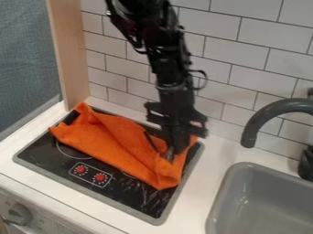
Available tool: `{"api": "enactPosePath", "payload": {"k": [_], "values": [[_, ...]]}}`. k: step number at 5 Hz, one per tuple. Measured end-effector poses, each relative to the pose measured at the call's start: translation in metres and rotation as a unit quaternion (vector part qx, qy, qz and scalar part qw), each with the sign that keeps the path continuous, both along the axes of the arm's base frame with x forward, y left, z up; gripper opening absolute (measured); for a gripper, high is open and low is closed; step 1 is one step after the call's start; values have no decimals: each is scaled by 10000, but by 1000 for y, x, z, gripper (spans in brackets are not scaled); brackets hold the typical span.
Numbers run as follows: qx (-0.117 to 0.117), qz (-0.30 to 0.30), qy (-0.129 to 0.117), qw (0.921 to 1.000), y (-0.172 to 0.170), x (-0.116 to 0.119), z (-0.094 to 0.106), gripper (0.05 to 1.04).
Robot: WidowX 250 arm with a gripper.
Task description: Unfold the cloth from the middle to the right
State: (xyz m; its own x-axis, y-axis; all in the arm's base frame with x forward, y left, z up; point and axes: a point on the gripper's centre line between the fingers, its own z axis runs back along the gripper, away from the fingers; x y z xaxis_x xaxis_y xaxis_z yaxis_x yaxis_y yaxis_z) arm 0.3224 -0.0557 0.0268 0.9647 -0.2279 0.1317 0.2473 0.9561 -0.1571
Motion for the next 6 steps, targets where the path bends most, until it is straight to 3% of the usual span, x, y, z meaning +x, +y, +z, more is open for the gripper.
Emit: {"api": "enactPosePath", "payload": {"k": [2, 5, 6], "values": [[-128, -152, 87, 9998, -30, -3, -20, 65], [-121, -282, 197, 9993, -47, -3, -42, 84], [-206, -274, 203, 9992, -50, -3, -42, 248]]}}
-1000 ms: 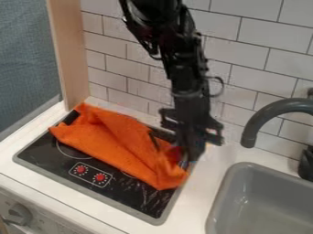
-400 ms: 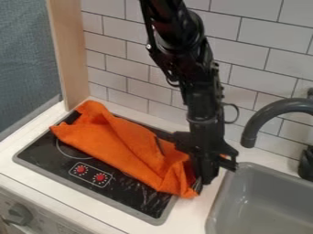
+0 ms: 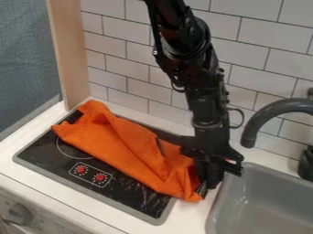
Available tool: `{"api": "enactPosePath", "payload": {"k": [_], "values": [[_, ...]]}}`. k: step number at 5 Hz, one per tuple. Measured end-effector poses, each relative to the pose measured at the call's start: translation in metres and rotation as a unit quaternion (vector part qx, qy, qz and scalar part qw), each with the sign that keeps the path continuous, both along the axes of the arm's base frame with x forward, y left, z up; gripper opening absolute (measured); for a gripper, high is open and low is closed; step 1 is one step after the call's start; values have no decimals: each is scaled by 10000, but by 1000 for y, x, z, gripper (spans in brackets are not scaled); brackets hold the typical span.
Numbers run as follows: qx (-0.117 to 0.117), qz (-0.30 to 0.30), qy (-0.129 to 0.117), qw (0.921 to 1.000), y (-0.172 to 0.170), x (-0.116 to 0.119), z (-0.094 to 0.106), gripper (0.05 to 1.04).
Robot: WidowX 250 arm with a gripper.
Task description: Unfold the cloth from the middle to the right
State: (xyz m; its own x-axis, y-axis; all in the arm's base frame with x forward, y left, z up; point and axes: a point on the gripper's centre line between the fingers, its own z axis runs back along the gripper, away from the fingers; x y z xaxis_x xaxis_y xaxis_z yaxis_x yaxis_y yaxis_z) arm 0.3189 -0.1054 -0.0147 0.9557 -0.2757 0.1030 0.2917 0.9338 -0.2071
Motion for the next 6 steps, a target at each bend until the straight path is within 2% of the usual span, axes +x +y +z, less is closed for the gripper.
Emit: {"api": "enactPosePath", "payload": {"k": [2, 3, 4, 5, 6], "values": [[-181, 70, 77, 9998, 0, -3, -1, 831], [-216, 15, 154, 9996, 0, -6, 3, 1018], [-133, -92, 56, 9999, 4, -5, 21, 1007], [-16, -119, -400, 9991, 15, 2, 56, 999], [209, -209, -772, 9966, 27, 1, 81, 999]]}}
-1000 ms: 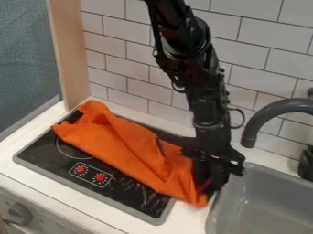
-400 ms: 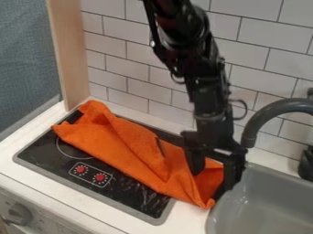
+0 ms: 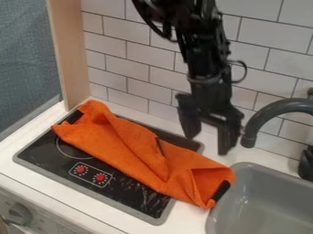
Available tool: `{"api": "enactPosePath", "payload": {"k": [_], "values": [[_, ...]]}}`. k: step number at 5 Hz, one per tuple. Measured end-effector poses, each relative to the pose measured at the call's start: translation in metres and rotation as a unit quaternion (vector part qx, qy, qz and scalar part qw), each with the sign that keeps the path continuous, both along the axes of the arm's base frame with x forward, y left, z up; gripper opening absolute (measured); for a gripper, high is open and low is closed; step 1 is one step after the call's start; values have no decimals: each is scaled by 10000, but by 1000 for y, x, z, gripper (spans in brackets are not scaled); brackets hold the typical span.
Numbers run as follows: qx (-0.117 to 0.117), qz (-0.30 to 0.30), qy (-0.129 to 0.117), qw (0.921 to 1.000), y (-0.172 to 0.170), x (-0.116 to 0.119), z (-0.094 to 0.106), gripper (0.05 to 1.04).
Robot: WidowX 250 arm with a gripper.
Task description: Unfold the cloth from the middle to the right
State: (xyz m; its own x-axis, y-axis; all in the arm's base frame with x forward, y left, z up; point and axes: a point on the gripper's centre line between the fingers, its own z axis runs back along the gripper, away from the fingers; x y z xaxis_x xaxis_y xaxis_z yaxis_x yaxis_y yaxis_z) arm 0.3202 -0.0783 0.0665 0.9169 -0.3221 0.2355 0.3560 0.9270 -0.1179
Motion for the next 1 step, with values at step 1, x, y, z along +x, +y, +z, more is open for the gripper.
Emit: {"api": "enactPosePath", "payload": {"k": [1], "values": [[396, 141, -301, 9987, 17, 1, 17, 999]]}}
